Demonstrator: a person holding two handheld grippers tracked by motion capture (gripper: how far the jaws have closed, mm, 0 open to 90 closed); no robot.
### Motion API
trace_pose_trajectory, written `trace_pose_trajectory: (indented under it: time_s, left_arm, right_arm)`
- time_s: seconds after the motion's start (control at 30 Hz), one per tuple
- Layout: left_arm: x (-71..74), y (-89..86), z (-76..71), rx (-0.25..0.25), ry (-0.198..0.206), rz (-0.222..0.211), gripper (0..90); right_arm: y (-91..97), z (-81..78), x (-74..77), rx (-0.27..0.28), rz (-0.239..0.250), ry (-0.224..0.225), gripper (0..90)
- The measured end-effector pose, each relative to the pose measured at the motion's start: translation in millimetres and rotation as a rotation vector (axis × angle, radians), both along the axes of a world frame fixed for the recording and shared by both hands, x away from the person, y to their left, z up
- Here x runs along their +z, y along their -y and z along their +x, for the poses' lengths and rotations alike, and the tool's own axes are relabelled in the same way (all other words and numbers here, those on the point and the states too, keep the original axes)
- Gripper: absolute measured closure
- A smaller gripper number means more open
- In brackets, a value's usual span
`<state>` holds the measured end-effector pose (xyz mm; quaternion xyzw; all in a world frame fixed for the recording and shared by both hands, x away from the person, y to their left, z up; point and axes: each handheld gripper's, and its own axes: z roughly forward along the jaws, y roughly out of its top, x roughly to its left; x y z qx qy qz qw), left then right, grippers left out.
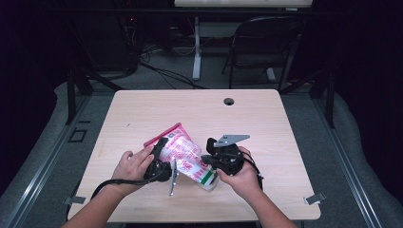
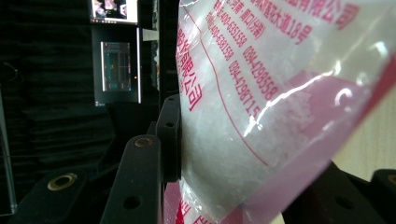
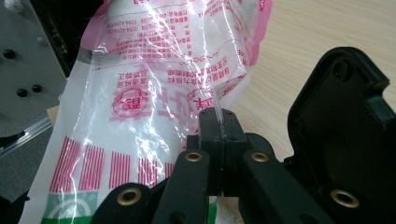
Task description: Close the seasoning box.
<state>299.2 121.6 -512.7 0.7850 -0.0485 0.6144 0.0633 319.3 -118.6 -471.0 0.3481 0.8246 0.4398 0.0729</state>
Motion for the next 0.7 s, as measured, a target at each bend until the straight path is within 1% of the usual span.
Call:
trace_pose_trajectory:
  time_s: [0.03,0.1,0.17,0.27,0.3,0.33,0.37,0.43,0.53,0.6,0.67,0.7]
  left_arm:
    - [0.2,0.5,0.2,-0.006,0.013,0.01,63.6]
    - [0.7,1.0,0.3,-0.006,0.012,0.015,63.6]
    - [1.0,1.7,0.1,-0.007,0.019,0.024,63.6]
    - [1.2,2.3,-0.1,-0.008,0.02,0.032,63.6]
    - [2.2,2.9,-0.1,-0.013,0.028,0.042,63.7]
    - [1.2,2.7,0.9,-0.029,0.046,0.035,63.7]
    - [2.5,3.2,-0.3,-0.014,0.037,0.046,63.7]
    - [3.8,3.9,-0.7,-0.014,0.044,0.057,63.7]
    - [4.1,4.0,-0.8,-0.012,0.038,0.056,63.8]
    - [4.9,4.5,-1.2,-0.014,0.048,0.067,63.8]
    - [5.3,4.9,-1.3,-0.015,0.045,0.068,63.9]
    - [6.3,5.3,-1.5,-0.022,0.061,0.076,63.9]
  right_arm:
    - [0.1,0.1,-0.2,-0.003,-0.001,0.0,90.0]
    - [0.5,0.5,-0.8,-0.005,-0.006,0.002,90.0]
    - [0.7,0.3,-1.5,-0.011,-0.002,0.007,90.0]
    - [0.9,-0.2,-2.7,-0.013,0.001,0.01,90.0]
    - [0.9,-0.3,-3.0,-0.014,0.001,0.012,90.0]
    - [0.8,-0.8,-2.9,-0.015,-0.002,0.015,90.0]
    - [0.7,-1.0,-2.9,-0.016,-0.001,0.017,90.0]
    - [0.9,-1.1,-2.9,-0.015,-0.001,0.018,90.0]
    - [1.1,-1.4,-3.2,-0.017,0.001,0.02,90.0]
    - [1.3,-1.5,-3.9,-0.018,0.007,0.023,90.0]
    - [1.8,-1.6,-4.2,-0.018,0.004,0.016,90.0]
    - [1.9,-1.6,-4.6,-0.016,0.006,0.015,90.0]
